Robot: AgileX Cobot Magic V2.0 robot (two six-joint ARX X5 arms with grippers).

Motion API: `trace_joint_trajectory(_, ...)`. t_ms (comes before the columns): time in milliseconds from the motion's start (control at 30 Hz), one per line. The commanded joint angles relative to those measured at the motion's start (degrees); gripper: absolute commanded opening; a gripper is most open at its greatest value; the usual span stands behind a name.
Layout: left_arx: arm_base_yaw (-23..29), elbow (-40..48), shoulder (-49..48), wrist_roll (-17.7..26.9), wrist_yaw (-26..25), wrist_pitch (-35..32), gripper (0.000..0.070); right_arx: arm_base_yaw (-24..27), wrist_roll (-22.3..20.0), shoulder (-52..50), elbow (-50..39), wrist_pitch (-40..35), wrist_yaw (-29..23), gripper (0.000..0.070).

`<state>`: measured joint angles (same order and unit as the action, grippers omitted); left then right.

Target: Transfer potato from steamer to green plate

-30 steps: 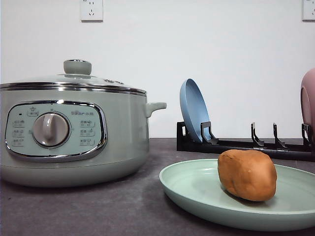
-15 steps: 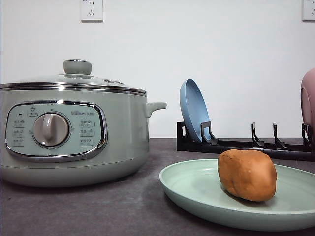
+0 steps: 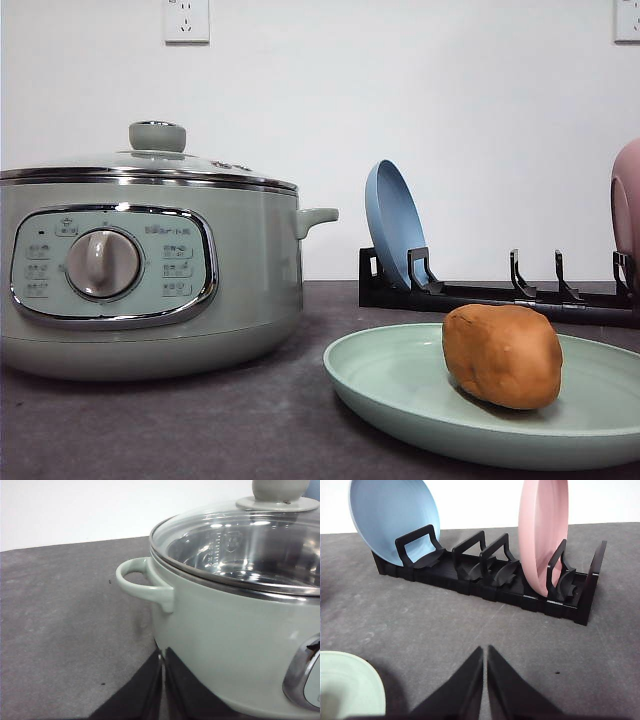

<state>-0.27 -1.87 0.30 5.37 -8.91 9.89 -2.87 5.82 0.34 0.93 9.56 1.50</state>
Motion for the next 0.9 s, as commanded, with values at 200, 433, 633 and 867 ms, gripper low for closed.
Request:
trace_joint_trajectory(200, 0.1, 1.2, -0.1, -0.1, 0.1, 0.4, 0.0002, 0.0, 0.1, -0.1, -0.3, -0.7, 0.0, 0.0001)
trace_joint_trajectory(433, 0.1, 1.2, -0.1, -0.1, 0.1, 0.4, 0.0002, 0.1, 0.1, -0.1, -0.3, -0.7, 0.0, 0.0001)
trace_joint_trajectory(633, 0.1, 1.2, -0.1, -0.1, 0.1, 0.4, 0.0002, 0.1, 0.1, -0.1, -0.3, -0.7, 0.0, 0.0001)
trace_joint_trajectory(867, 0.1, 1.2, -0.1, -0.1, 0.1, 0.4, 0.0002, 0.1, 0.1, -0.1, -0.3, -0.7, 0.0, 0.0001)
